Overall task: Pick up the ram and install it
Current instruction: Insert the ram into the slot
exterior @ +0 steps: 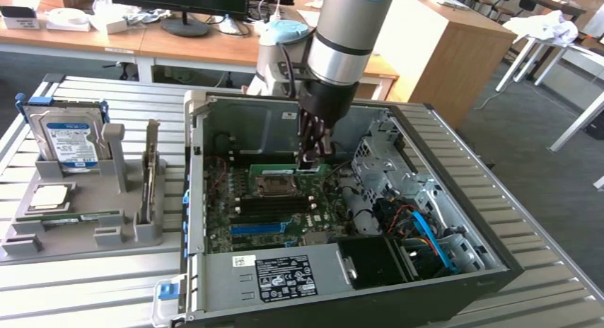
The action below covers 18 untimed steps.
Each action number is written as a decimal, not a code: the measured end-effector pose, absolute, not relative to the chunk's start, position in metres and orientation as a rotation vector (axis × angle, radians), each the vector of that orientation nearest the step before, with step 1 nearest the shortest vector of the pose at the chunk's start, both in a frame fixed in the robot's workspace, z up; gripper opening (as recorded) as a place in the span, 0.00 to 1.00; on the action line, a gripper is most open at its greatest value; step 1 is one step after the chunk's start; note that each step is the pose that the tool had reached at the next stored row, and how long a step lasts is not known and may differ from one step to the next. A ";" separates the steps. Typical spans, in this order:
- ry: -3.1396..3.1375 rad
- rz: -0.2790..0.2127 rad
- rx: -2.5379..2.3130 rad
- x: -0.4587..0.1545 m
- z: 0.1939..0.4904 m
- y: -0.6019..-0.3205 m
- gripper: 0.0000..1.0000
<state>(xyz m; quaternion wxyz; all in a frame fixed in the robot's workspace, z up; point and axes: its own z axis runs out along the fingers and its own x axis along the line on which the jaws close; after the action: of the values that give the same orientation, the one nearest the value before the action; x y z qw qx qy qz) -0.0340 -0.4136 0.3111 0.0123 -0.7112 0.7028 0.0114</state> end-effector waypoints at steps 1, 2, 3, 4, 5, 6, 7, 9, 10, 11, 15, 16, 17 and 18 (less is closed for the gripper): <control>2.191 0.036 -2.217 -0.034 0.310 -0.414 0.12; 2.191 0.036 -2.217 -0.034 0.309 -0.414 0.12; 2.191 0.037 -2.217 -0.034 0.308 -0.414 0.12; 2.190 0.037 -2.216 -0.034 0.307 -0.414 0.12; 2.190 0.037 -2.216 -0.034 0.306 -0.414 0.12; 2.190 0.037 -2.216 -0.034 0.305 -0.414 0.12; 2.190 0.038 -2.216 -0.034 0.305 -0.414 0.12; 2.190 0.039 -2.216 -0.034 0.303 -0.414 0.12; 2.189 0.039 -2.215 -0.034 0.302 -0.414 0.12; 2.189 0.039 -2.215 -0.034 0.301 -0.414 0.12; 2.188 0.041 -2.214 -0.034 0.298 -0.414 0.12; 2.188 0.041 -2.214 -0.034 0.297 -0.414 0.12; 2.188 0.042 -2.214 -0.034 0.296 -0.414 0.12; 2.188 0.042 -2.214 -0.034 0.295 -0.414 0.12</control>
<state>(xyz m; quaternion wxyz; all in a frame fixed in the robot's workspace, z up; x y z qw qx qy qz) -0.0340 -0.4136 0.2954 0.0144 -0.7111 0.7028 0.0136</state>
